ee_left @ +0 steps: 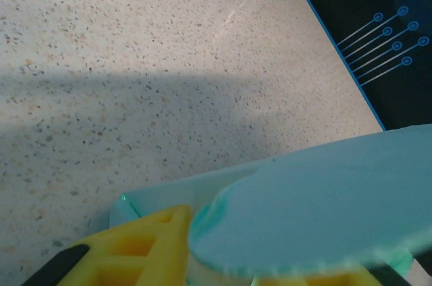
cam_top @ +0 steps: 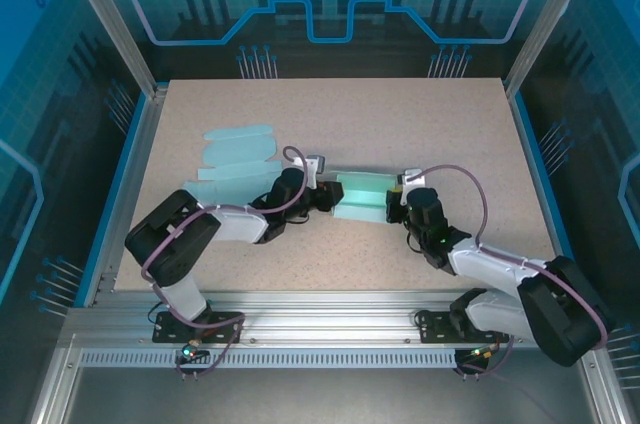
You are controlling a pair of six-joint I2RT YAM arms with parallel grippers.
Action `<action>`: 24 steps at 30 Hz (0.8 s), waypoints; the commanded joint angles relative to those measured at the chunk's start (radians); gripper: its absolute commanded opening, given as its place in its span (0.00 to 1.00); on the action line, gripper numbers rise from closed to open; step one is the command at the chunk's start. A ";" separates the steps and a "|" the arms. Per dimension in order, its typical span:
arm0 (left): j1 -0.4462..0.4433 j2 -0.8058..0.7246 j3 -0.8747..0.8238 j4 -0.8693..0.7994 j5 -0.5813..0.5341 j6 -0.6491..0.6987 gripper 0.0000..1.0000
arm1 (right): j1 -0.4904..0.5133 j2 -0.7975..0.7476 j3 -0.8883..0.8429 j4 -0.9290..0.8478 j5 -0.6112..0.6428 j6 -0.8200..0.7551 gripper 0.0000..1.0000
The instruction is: Fold the paper box
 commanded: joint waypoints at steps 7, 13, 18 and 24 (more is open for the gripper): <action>-0.023 -0.060 -0.089 -0.036 0.071 0.015 0.32 | 0.088 -0.055 -0.075 -0.013 0.041 -0.008 0.20; -0.029 -0.100 -0.150 -0.025 0.049 0.020 0.37 | 0.140 -0.089 -0.093 -0.073 0.098 0.033 0.26; -0.033 -0.142 -0.173 -0.069 0.012 0.042 0.48 | 0.169 -0.155 -0.110 -0.124 0.144 0.056 0.38; -0.048 -0.196 -0.175 -0.124 -0.018 0.073 0.71 | 0.179 -0.275 -0.100 -0.249 0.169 0.062 0.59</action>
